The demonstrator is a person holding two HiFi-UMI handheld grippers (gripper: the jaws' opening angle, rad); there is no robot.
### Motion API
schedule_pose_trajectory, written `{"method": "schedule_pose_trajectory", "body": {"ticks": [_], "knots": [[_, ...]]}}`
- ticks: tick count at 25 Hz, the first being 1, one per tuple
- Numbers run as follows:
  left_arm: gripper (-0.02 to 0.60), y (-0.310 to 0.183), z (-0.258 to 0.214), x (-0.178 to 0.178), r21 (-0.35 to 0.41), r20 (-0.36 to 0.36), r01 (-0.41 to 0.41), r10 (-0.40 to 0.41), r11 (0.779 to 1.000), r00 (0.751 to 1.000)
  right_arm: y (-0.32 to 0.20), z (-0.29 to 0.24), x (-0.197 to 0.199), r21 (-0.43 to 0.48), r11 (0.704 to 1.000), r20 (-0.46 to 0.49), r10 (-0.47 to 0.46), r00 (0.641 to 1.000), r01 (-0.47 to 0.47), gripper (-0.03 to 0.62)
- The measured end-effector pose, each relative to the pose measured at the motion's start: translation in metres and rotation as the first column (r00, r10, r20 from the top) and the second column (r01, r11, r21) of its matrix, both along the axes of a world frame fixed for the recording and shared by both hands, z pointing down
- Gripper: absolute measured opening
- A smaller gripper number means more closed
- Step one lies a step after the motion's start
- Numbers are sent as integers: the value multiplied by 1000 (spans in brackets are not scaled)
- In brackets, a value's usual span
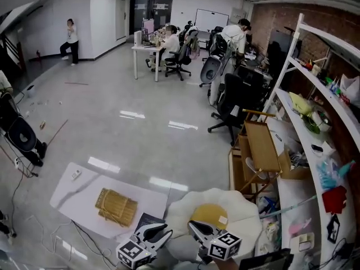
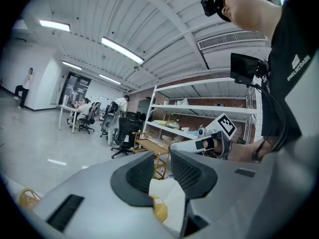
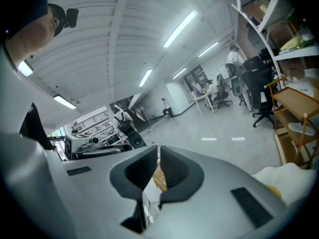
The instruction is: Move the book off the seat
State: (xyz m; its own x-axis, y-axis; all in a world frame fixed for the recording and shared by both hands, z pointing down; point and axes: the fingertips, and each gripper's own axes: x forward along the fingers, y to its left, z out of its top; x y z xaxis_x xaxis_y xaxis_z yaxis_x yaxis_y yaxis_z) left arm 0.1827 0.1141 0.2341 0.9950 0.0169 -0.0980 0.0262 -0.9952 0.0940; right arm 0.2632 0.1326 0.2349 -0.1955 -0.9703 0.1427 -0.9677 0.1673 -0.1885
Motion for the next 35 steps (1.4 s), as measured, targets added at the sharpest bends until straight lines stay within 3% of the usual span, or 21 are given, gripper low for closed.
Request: {"method": "schedule_pose_trajectory", "body": {"ticks": [5,12,23,35], "knots": [[107,-3,-29,-16,49,-9,16,-16,999,1000,-2,-38,-19,80,996,-45,-23,999,27,30],[107,-10,-94,-29,84,-133,58,-47,995,990,-6,-91,-36,172,983,-82,-45,996,59,29],[107,-36,-164,-40,148,-229,141,-105,979,968,-20,-173,-43,297,948,-204,-52,978,112,29],[107,-44,-187,-41,197,-242,177,-127,964,962,-30,-195,-45,348,931,-232,-27,972,109,29]]}}
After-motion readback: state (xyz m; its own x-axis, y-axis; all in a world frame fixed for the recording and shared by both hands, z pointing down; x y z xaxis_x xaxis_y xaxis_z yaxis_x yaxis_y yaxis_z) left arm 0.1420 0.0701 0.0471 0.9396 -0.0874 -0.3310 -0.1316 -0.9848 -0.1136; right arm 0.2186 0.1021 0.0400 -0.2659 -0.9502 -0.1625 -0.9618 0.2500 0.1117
